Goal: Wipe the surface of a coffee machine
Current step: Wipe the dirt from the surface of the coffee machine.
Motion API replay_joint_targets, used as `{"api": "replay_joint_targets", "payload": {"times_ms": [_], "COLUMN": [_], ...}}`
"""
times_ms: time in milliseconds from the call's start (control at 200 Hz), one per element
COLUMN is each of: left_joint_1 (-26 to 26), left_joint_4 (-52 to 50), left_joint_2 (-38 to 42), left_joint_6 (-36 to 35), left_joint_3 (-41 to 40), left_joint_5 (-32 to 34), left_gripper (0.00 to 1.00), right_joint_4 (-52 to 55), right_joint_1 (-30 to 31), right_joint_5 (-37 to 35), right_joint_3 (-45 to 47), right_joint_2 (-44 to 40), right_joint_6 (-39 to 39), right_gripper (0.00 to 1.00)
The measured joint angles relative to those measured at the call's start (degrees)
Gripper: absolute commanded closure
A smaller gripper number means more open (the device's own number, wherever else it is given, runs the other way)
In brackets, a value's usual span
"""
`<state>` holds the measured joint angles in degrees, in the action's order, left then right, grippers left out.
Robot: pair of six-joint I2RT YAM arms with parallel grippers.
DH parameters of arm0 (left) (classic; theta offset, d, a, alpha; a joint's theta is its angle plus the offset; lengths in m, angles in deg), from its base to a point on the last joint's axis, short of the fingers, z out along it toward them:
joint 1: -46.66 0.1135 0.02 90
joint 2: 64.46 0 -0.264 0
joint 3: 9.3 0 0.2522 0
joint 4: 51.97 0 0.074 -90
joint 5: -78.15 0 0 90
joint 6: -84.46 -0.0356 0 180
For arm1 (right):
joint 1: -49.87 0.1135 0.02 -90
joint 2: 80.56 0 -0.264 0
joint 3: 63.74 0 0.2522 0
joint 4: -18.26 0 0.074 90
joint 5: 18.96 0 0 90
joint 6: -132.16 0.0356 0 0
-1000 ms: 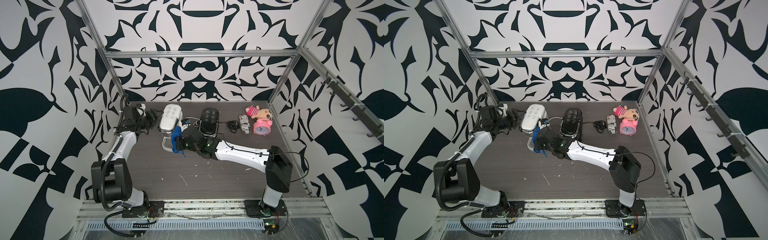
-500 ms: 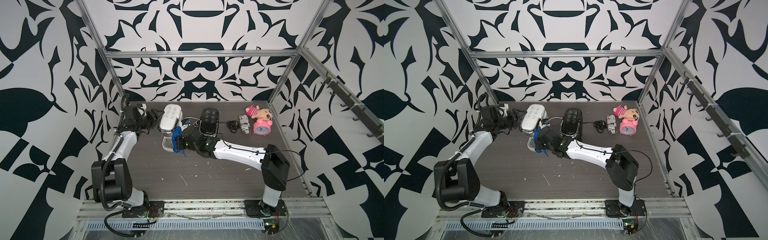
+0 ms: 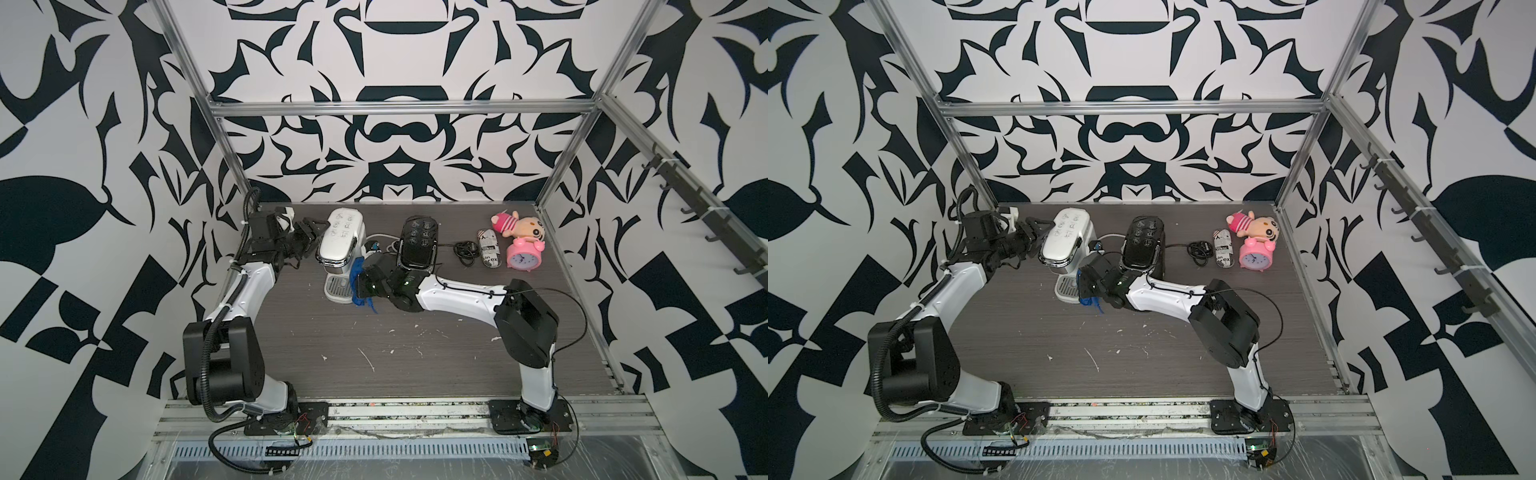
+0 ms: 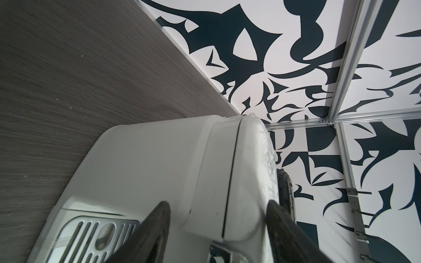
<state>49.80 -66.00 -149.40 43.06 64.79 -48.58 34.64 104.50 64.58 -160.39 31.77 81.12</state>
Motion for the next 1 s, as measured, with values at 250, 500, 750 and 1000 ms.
{"api": "replay_joint_targets", "payload": {"times_ms": [250,500,750,1000], "left_joint_1": [-0.11,-0.11,-0.11,-0.09], "left_joint_4": [0.52,0.94,1.70,2.10], "left_joint_2": [-0.48,-0.72,-1.09,-1.36], "left_joint_6": [0.07,0.22,0.74,0.98], "left_joint_3": [-0.02,-0.02,-0.02,-0.02], "left_joint_5": [-0.76,-1.01,-1.31,-1.53], "left_gripper": [0.31,0.31,0.31,0.31], "right_joint_4": [-3.82,-9.79,-12.61,-21.31], "right_joint_1": [-0.68,-1.03,-1.38,-1.79], "right_joint_5": [-1.11,-1.68,-0.85,1.09], "right_joint_3": [-0.81,2.29,2.73,7.56], "right_joint_2": [1.09,5.35,9.53,6.82], "right_joint_6": [-0.20,1.51,3.48,6.01], "right_gripper": [1.00,1.00,1.00,1.00]}}
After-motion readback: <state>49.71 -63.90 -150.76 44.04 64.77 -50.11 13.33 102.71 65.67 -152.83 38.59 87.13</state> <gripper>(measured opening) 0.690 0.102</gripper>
